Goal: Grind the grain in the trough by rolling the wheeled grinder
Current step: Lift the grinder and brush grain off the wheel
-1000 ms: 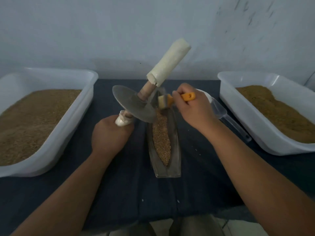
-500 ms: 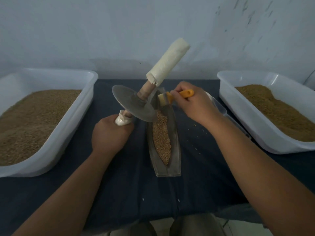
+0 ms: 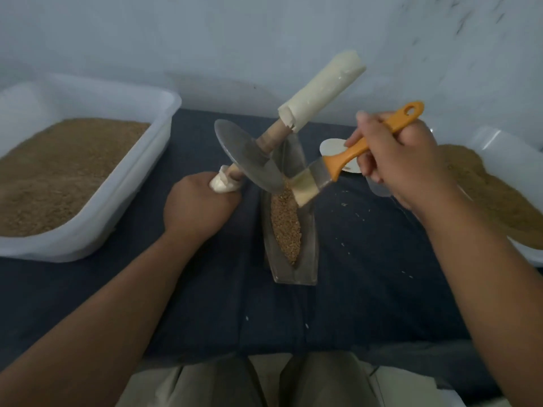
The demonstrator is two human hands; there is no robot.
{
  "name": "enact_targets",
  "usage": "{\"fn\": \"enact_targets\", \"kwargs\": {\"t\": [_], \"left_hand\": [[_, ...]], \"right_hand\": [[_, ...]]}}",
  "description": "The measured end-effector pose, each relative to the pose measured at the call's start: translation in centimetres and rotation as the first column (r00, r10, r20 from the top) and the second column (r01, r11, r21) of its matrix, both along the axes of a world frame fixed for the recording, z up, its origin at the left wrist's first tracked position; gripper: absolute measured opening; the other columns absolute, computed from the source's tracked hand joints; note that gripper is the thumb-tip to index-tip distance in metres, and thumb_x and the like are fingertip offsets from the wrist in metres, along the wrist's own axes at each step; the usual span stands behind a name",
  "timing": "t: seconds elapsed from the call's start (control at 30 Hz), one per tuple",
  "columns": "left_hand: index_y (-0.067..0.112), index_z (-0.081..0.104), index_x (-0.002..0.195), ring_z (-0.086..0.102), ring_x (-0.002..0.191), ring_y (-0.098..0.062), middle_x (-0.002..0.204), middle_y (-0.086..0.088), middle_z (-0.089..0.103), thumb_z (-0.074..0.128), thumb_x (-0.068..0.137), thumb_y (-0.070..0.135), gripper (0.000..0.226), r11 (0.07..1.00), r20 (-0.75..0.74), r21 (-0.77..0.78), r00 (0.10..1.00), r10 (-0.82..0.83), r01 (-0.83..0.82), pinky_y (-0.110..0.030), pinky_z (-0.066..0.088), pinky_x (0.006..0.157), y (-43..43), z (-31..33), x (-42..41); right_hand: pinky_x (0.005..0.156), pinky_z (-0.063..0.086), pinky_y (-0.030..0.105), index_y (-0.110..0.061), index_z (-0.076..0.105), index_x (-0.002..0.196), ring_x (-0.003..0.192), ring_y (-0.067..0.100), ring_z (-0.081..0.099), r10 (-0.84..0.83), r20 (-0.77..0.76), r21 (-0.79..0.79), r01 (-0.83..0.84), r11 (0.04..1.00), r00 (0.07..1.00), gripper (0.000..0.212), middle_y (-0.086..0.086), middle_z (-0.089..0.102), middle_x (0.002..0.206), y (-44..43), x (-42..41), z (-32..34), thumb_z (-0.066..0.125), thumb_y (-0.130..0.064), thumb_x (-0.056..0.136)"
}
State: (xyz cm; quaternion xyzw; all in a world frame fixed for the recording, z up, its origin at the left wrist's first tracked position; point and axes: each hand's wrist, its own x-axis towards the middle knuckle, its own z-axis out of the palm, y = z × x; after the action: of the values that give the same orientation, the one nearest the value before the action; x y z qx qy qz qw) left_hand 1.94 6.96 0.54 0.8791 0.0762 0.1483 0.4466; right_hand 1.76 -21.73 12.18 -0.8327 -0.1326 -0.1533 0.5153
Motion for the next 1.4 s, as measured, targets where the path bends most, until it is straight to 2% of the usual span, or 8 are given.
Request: {"fn": "enact_targets", "kwargs": {"t": [0.23,0.43,0.63,0.8,0.97,1.13,1.3,1.4], "left_hand": [[0.043,0.065,0.080,0.063,0.062,-0.010,0.068,0.015,0.066,0.063,0.075,0.057,0.014,1.000,-0.008,0.006,1.000,-0.005,0.005,-0.033,0.045,0.056,-0.2,0.1,0.0],[0.044,0.065,0.079,0.062,0.064,0.004,0.067,0.020,0.066,0.064,0.071,0.053,0.012,0.999,-0.025,-0.039,1.000,-0.007,0.006,-0.029,0.037,0.053,0.0,0.1,0.1],[0.048,0.065,0.079,0.061,0.059,-0.007,0.070,0.023,0.066,0.063,0.068,0.053,0.012,1.000,-0.042,-0.027,0.999,0.002,-0.003,-0.030,0.039,0.055,0.2,0.2,0.2],[0.047,0.065,0.078,0.063,0.064,-0.012,0.070,0.022,0.066,0.063,0.069,0.055,0.012,1.000,-0.029,-0.012,1.000,-0.006,0.005,-0.032,0.043,0.057,0.0,0.1,0.2],[0.035,0.066,0.074,0.062,0.062,-0.011,0.066,0.012,0.066,0.064,0.075,0.055,0.020,1.000,0.001,0.022,1.000,-0.005,0.005,-0.032,0.042,0.056,-0.1,-0.3,0.2],[0.041,0.064,0.074,0.061,0.061,-0.011,0.068,0.017,0.065,0.062,0.076,0.059,0.019,0.999,-0.007,0.041,1.000,-0.011,0.012,-0.031,0.038,0.055,-0.2,-0.2,0.2],[0.045,0.063,0.077,0.060,0.059,-0.009,0.069,0.022,0.065,0.063,0.078,0.059,0.014,0.999,-0.006,0.047,1.000,-0.010,0.010,-0.030,0.037,0.054,-0.2,0.0,0.0],[0.042,0.063,0.075,0.061,0.060,-0.010,0.068,0.018,0.065,0.063,0.077,0.059,0.017,0.999,-0.006,0.035,1.000,-0.007,0.007,-0.031,0.039,0.054,-0.2,0.0,0.0]], "right_hand": [[0.041,0.029,0.022,-0.015,0.073,0.075,0.037,0.017,0.035,0.216,-0.427,0.021,-0.229,0.973,0.878,0.041,0.011,0.052,0.051,0.6,0.5,-3.4,0.055,-0.041,0.101],[0.037,0.034,0.025,-0.018,0.071,0.073,0.039,0.019,0.043,0.046,-0.225,-0.126,-0.076,0.989,0.973,0.043,0.009,0.058,0.052,2.0,2.2,-2.8,0.052,-0.041,0.103],[0.040,0.028,0.021,-0.017,0.072,0.073,0.036,0.018,0.035,0.179,-0.439,-0.064,-0.229,0.971,0.881,0.041,0.009,0.054,0.050,1.9,2.1,-3.1,0.054,-0.042,0.099],[0.037,0.035,0.022,-0.020,0.071,0.073,0.035,0.017,0.045,0.016,-0.230,-0.233,-0.071,0.970,0.973,0.041,0.008,0.060,0.050,3.0,1.7,-3.3,0.050,-0.038,0.103],[0.037,0.032,0.022,-0.018,0.070,0.069,0.035,0.017,0.040,0.112,-0.346,-0.127,-0.164,0.978,0.931,0.040,0.007,0.055,0.049,3.1,0.8,-1.8,0.053,-0.042,0.096],[0.036,0.040,0.021,-0.017,0.067,0.072,0.036,0.018,0.053,0.042,-0.165,-0.389,-0.104,0.915,0.985,0.041,0.005,0.065,0.054,4.0,-0.2,-2.9,0.050,-0.039,0.102],[0.035,0.035,0.023,-0.019,0.068,0.071,0.034,0.017,0.044,0.066,-0.194,-0.143,-0.095,0.985,0.979,0.039,0.005,0.058,0.048,3.3,0.6,-1.9,0.053,-0.042,0.099],[0.034,0.036,0.023,-0.022,0.069,0.074,0.034,0.016,0.046,0.144,-0.264,-0.236,-0.208,0.949,0.954,0.037,0.006,0.059,0.050,3.4,0.4,-2.7,0.051,-0.044,0.099]]}}
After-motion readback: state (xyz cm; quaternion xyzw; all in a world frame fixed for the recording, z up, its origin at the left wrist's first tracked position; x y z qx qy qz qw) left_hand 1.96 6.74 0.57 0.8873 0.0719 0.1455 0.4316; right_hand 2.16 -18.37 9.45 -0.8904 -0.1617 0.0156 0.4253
